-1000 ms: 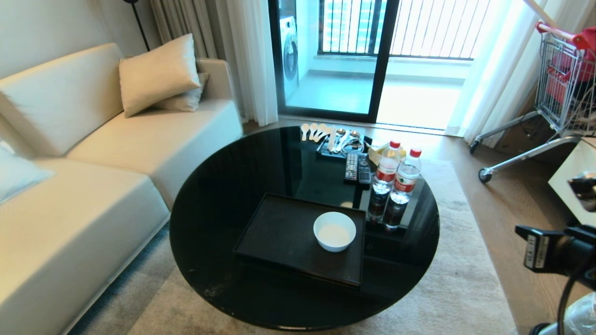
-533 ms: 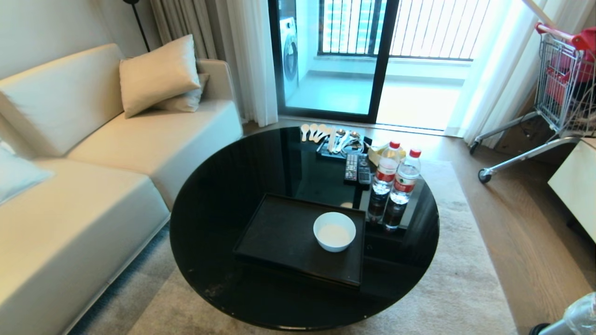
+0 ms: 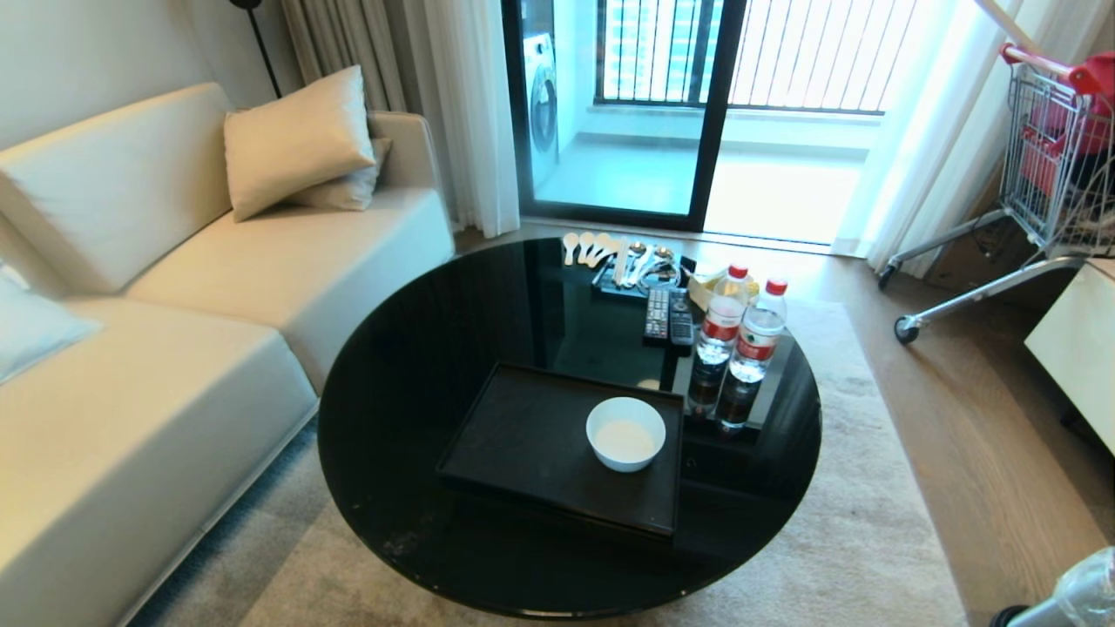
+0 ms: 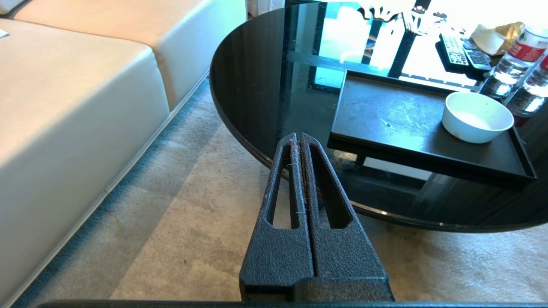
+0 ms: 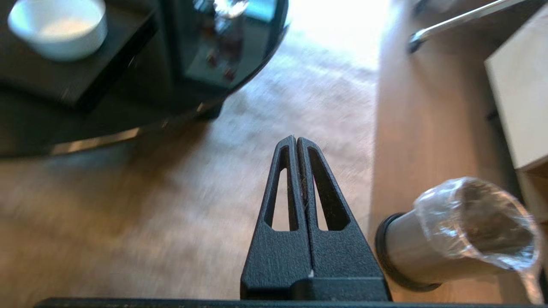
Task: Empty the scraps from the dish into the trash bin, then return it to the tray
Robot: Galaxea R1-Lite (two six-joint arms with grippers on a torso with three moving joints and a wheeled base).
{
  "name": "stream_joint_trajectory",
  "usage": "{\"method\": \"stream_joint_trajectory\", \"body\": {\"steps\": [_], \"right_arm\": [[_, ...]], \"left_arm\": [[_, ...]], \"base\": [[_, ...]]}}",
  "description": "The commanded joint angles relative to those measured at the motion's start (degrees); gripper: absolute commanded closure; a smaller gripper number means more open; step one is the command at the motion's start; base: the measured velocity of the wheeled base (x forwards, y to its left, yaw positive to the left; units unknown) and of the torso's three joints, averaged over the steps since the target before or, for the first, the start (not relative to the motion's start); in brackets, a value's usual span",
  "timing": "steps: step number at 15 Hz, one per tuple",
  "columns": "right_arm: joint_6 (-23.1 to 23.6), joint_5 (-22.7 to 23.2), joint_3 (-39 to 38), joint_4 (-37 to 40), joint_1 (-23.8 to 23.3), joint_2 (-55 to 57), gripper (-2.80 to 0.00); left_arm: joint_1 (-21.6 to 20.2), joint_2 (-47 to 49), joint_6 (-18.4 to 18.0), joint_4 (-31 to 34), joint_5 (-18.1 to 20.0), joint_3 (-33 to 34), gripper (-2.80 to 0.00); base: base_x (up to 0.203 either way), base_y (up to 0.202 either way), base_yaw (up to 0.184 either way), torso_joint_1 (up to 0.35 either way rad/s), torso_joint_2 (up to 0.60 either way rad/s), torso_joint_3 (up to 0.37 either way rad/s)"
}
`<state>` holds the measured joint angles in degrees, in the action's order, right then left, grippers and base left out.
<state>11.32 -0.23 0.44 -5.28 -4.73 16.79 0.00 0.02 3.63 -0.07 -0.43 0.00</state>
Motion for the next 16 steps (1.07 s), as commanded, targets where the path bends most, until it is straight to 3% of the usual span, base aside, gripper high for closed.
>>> {"method": "stream_joint_trajectory", "body": {"steps": [1, 6, 11, 16], "right_arm": [[0.8, 4.4, -0.4, 5.2, 0.0, -0.5, 0.00], [-0.1, 4.6, -0.2, 5.8, 9.7, 0.8, 0.00], [-5.9, 1.3, -0.4, 5.4, 9.2, -0.8, 0.00], [-6.2, 1.2, 1.1, 9.6, 7.1, 0.7, 0.00]], "left_arm": [[0.0, 0.0, 0.1, 0.0, 0.0, 0.0, 0.00], [0.0, 0.0, 0.1, 0.0, 0.0, 0.0, 0.00], [0.0, 0.0, 0.1, 0.0, 0.0, 0.0, 0.00], [0.0, 0.0, 0.1, 0.0, 0.0, 0.0, 0.00]], "base": [[0.000, 0.000, 0.000, 0.000, 0.00, 0.000], [0.000, 0.000, 0.000, 0.000, 0.00, 0.000], [0.000, 0.000, 0.000, 0.000, 0.00, 0.000], [0.000, 0.000, 0.000, 0.000, 0.00, 0.000]]}}
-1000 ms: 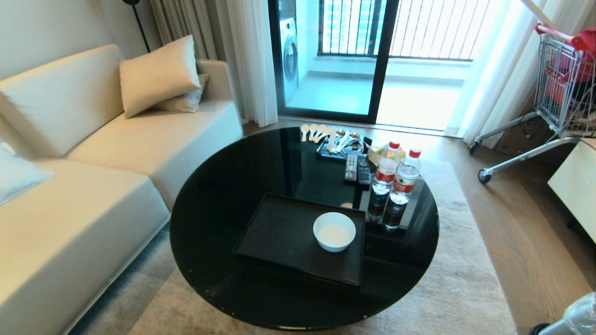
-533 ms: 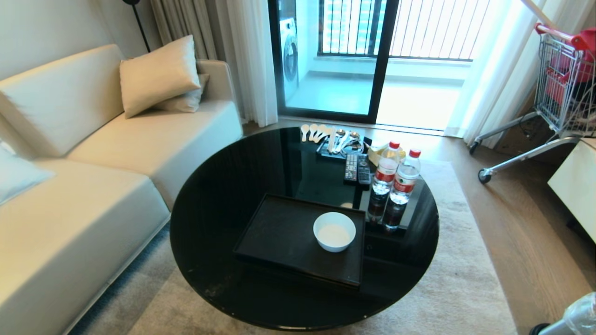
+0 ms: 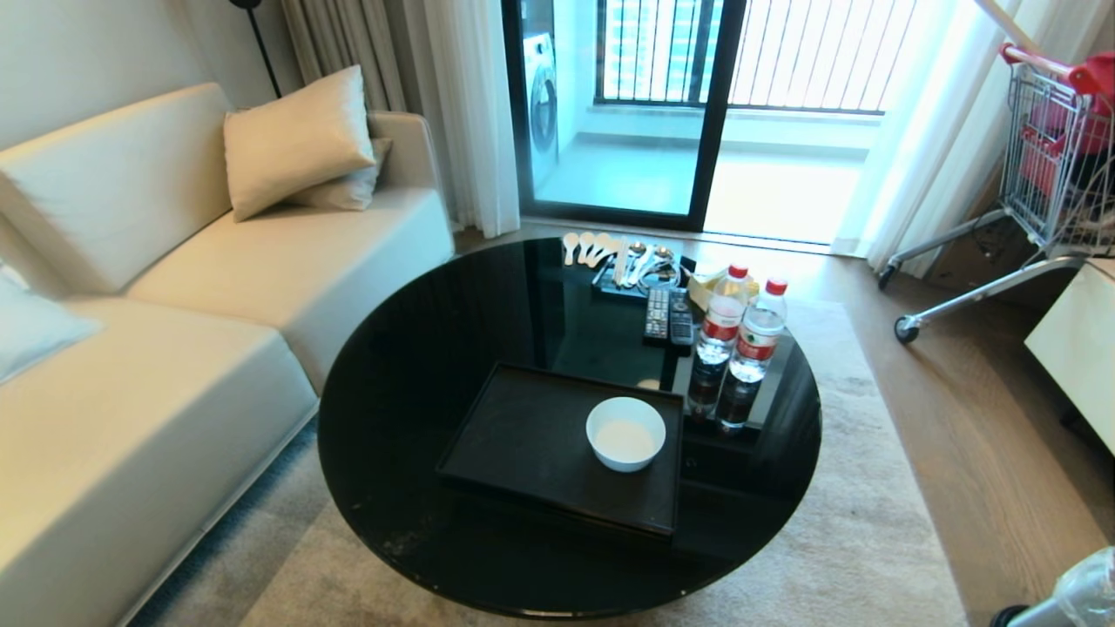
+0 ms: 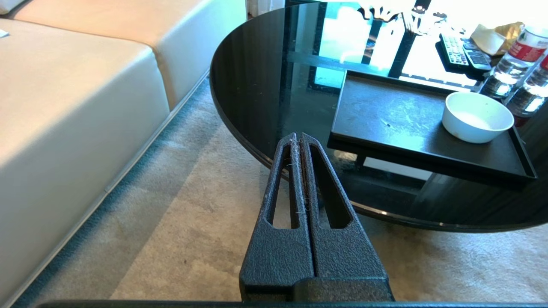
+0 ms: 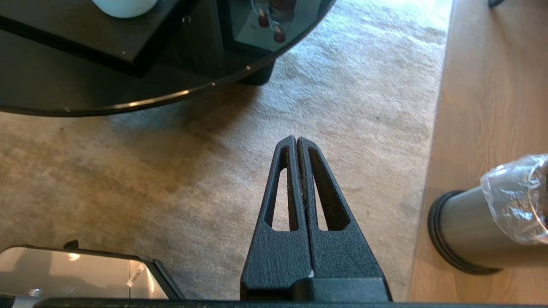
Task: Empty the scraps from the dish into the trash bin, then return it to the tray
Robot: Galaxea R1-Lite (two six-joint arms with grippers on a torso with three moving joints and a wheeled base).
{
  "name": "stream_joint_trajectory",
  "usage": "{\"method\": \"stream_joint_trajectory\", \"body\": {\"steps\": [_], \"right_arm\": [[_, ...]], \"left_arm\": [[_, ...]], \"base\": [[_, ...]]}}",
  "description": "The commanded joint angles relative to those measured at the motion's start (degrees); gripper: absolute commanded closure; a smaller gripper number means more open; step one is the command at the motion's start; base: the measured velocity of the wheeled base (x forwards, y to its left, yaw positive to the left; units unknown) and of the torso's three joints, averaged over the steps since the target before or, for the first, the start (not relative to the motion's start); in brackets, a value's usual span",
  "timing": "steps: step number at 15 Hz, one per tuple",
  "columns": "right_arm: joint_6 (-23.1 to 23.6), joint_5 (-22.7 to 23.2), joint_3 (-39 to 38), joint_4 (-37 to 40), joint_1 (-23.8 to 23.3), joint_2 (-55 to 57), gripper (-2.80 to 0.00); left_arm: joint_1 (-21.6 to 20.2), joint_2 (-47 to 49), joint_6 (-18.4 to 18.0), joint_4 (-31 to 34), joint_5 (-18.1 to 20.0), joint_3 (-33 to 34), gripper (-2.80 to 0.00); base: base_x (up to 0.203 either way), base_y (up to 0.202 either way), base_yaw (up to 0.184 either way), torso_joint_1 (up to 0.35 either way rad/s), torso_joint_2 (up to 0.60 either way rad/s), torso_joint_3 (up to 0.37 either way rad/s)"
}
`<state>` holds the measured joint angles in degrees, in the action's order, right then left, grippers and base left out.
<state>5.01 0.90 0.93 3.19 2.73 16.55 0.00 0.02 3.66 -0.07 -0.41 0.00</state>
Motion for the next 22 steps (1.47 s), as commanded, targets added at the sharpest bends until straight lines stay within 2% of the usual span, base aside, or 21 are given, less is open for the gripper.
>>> {"method": "stream_joint_trajectory", "body": {"steps": [1, 4, 9, 22], "right_arm": [[0.1, 0.1, 0.7, 1.5, -0.5, 0.6, 0.00], [0.1, 0.1, 0.7, 1.5, -4.0, -3.4, 0.00], [0.1, 0.7, 0.7, 1.4, -2.9, -15.9, 0.00], [-2.0, 0.7, 0.4, 0.3, -2.7, -16.5, 0.00]], "left_arm": [[0.0, 0.0, 0.0, 0.0, 0.0, 0.0, 0.00], [0.0, 0.0, 0.0, 0.0, 0.0, 0.0, 0.00], [0.0, 0.0, 0.0, 0.0, 0.0, 0.0, 0.00], [0.0, 0.0, 0.0, 0.0, 0.0, 0.0, 0.00]], "base": [[0.000, 0.000, 0.000, 0.000, 0.00, 0.000], [0.000, 0.000, 0.000, 0.000, 0.00, 0.000], [0.000, 0.000, 0.000, 0.000, 0.00, 0.000], [0.000, 0.000, 0.000, 0.000, 0.00, 0.000]]}}
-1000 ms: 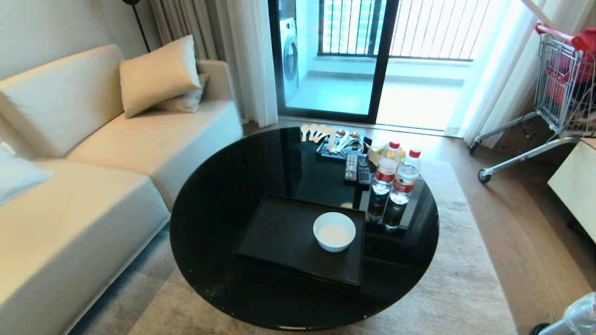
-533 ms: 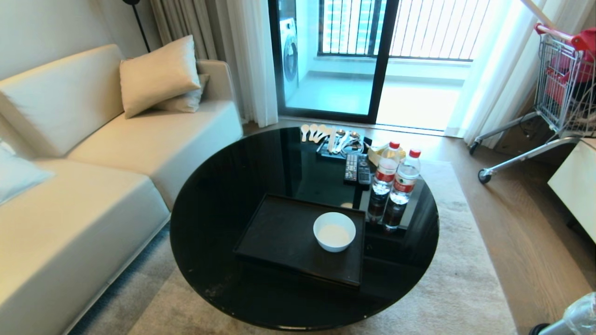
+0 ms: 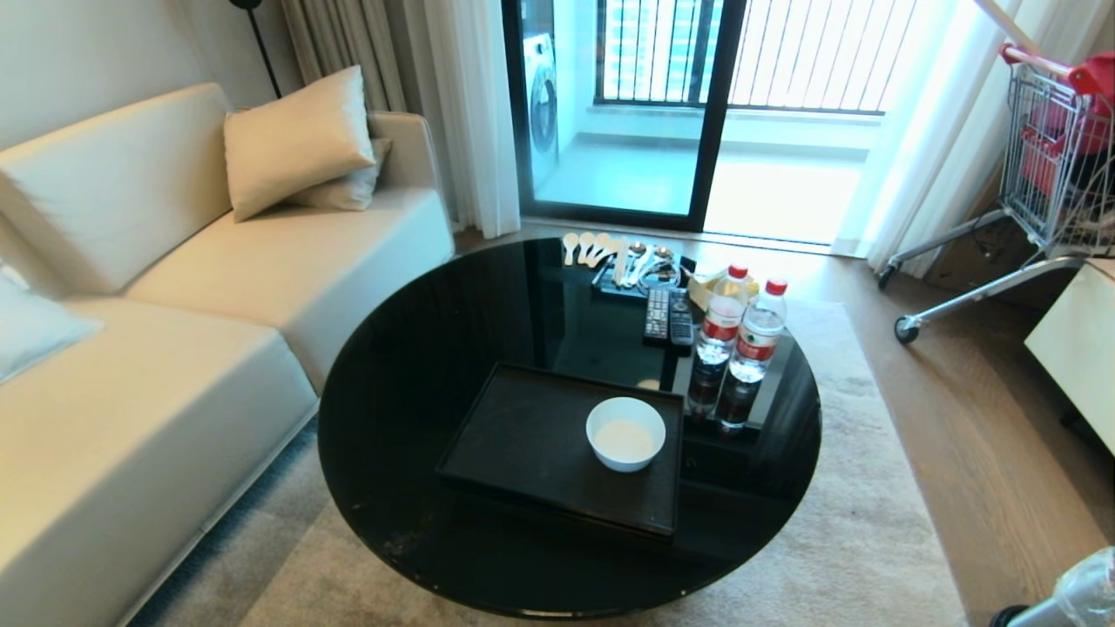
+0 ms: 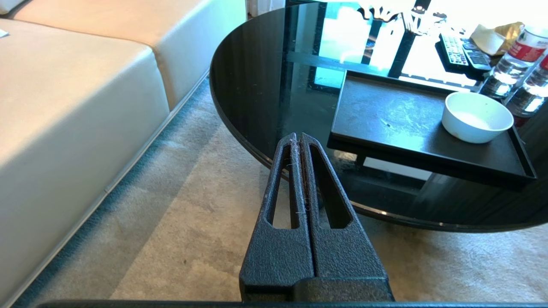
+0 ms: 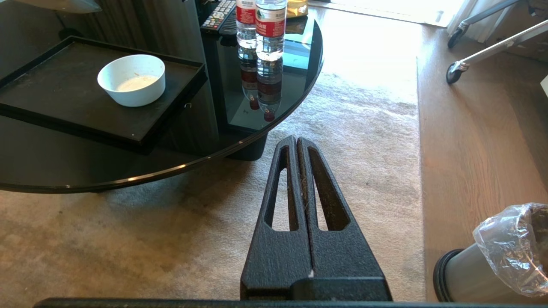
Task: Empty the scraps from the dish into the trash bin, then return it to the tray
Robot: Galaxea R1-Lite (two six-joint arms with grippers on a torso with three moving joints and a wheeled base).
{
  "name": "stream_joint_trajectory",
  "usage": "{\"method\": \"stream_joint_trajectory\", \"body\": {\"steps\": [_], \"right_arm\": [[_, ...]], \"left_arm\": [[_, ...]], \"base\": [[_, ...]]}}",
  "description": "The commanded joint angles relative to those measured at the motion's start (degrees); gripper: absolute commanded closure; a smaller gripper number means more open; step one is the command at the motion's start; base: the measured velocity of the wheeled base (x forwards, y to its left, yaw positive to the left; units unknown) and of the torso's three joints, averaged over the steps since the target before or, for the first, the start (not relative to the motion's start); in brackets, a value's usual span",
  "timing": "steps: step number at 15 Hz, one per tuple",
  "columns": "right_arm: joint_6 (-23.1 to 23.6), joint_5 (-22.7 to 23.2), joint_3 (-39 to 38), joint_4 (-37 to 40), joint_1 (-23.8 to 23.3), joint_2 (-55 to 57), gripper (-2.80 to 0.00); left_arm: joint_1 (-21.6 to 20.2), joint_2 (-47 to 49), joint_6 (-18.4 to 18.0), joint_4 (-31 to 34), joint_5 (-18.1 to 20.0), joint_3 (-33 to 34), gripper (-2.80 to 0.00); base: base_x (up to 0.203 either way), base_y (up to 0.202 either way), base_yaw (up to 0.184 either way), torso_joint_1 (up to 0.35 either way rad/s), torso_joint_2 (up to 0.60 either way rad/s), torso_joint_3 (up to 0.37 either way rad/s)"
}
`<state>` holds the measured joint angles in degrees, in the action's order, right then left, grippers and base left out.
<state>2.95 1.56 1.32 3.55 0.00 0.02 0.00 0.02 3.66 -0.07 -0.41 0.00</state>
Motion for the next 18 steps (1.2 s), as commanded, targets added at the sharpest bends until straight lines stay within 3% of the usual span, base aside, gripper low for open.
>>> {"method": "stream_joint_trajectory", "body": {"steps": [1, 18], "right_arm": [[0.0, 0.0, 0.0, 0.0, 0.0, 0.0, 0.00], [0.0, 0.0, 0.0, 0.0, 0.0, 0.0, 0.00]], "left_arm": [[0.0, 0.0, 0.0, 0.0, 0.0, 0.0, 0.00], [0.0, 0.0, 0.0, 0.0, 0.0, 0.0, 0.00]], "base": [[0.000, 0.000, 0.000, 0.000, 0.00, 0.000], [0.000, 0.000, 0.000, 0.000, 0.00, 0.000]]}}
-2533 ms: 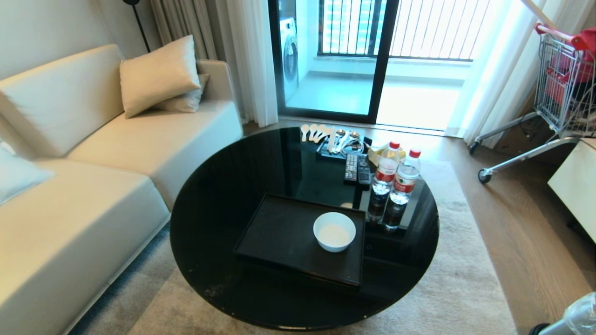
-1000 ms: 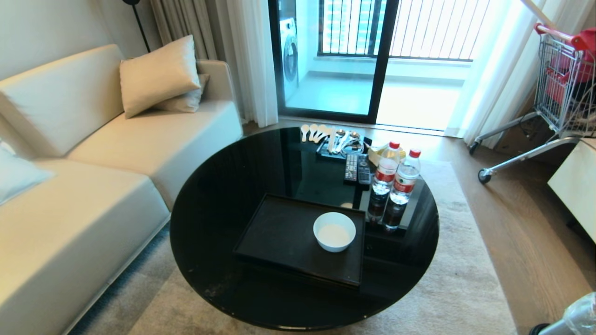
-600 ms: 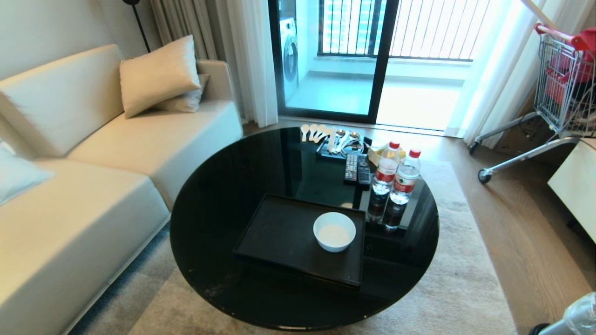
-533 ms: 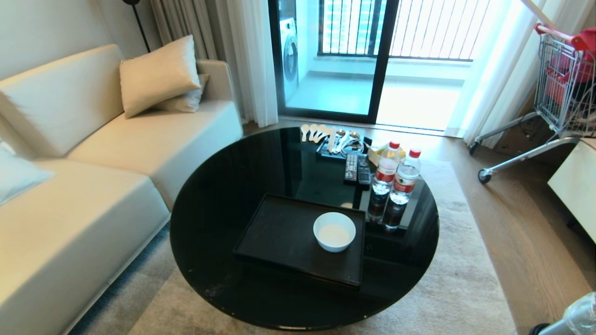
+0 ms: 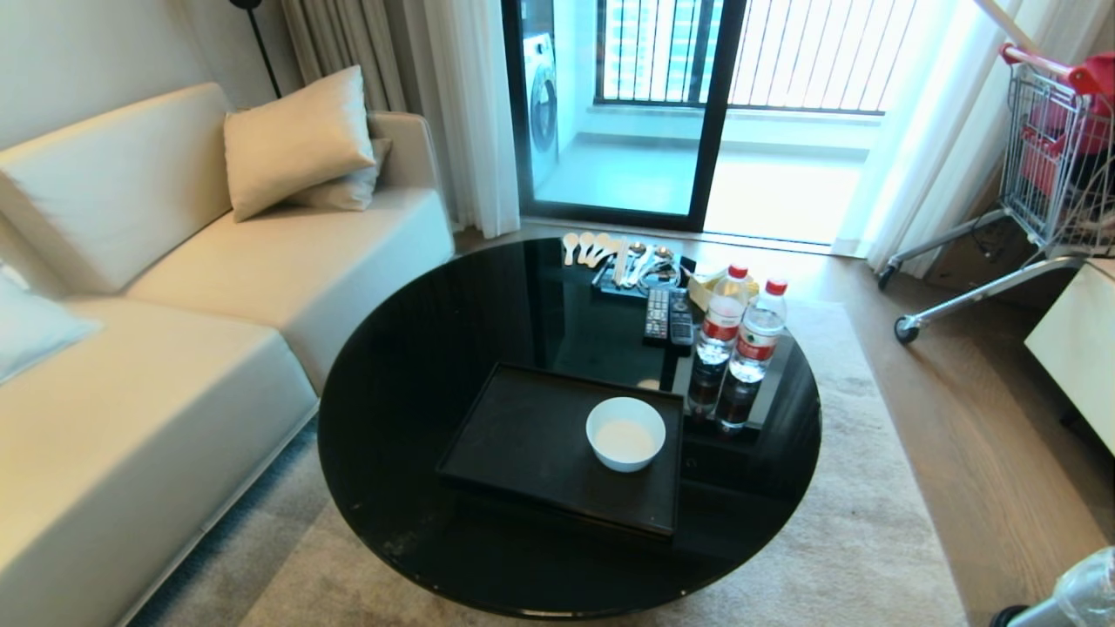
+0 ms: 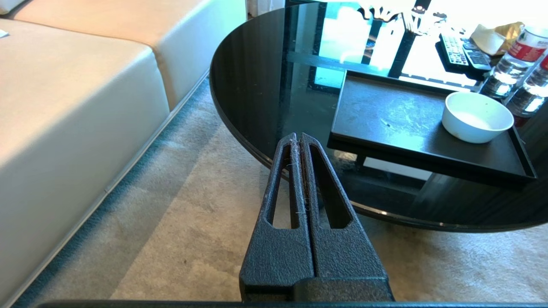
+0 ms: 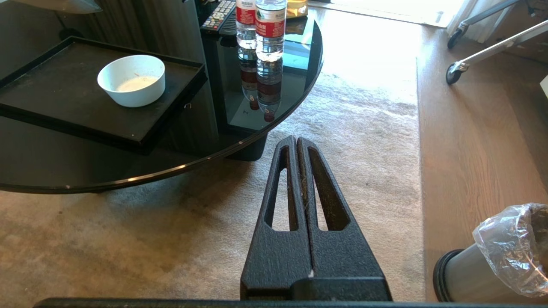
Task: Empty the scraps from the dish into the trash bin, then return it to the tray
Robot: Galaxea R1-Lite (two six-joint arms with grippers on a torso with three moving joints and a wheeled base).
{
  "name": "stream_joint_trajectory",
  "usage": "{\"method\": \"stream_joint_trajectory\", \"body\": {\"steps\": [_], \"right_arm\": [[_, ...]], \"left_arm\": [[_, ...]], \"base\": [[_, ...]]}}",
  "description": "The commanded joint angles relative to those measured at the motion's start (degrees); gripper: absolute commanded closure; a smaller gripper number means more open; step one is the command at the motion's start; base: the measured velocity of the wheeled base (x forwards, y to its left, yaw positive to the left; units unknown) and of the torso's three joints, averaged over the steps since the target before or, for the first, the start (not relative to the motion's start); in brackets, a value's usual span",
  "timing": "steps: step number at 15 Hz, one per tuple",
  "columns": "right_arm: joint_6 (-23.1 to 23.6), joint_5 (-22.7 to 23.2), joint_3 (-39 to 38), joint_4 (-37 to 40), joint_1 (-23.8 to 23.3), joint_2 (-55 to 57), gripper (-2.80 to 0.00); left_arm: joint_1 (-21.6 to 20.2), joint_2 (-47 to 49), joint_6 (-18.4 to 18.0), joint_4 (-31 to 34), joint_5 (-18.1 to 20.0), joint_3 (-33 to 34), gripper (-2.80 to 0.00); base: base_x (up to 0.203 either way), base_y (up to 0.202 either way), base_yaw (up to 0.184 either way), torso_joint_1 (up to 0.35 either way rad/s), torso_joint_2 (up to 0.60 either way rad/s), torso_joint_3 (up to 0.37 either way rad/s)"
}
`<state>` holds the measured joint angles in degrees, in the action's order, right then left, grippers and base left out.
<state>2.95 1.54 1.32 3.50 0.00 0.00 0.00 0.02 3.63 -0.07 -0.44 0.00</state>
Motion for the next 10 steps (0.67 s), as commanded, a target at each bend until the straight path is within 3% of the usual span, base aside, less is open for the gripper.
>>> {"method": "stream_joint_trajectory", "body": {"steps": [1, 10], "right_arm": [[0.0, 0.0, 0.0, 0.0, 0.0, 0.0, 0.00], [0.0, 0.0, 0.0, 0.0, 0.0, 0.0, 0.00]], "left_arm": [[0.0, 0.0, 0.1, 0.0, 0.0, 0.0, 0.00], [0.0, 0.0, 0.1, 0.0, 0.0, 0.0, 0.00]], "base": [[0.000, 0.000, 0.000, 0.000, 0.00, 0.000], [0.000, 0.000, 0.000, 0.000, 0.00, 0.000]]}}
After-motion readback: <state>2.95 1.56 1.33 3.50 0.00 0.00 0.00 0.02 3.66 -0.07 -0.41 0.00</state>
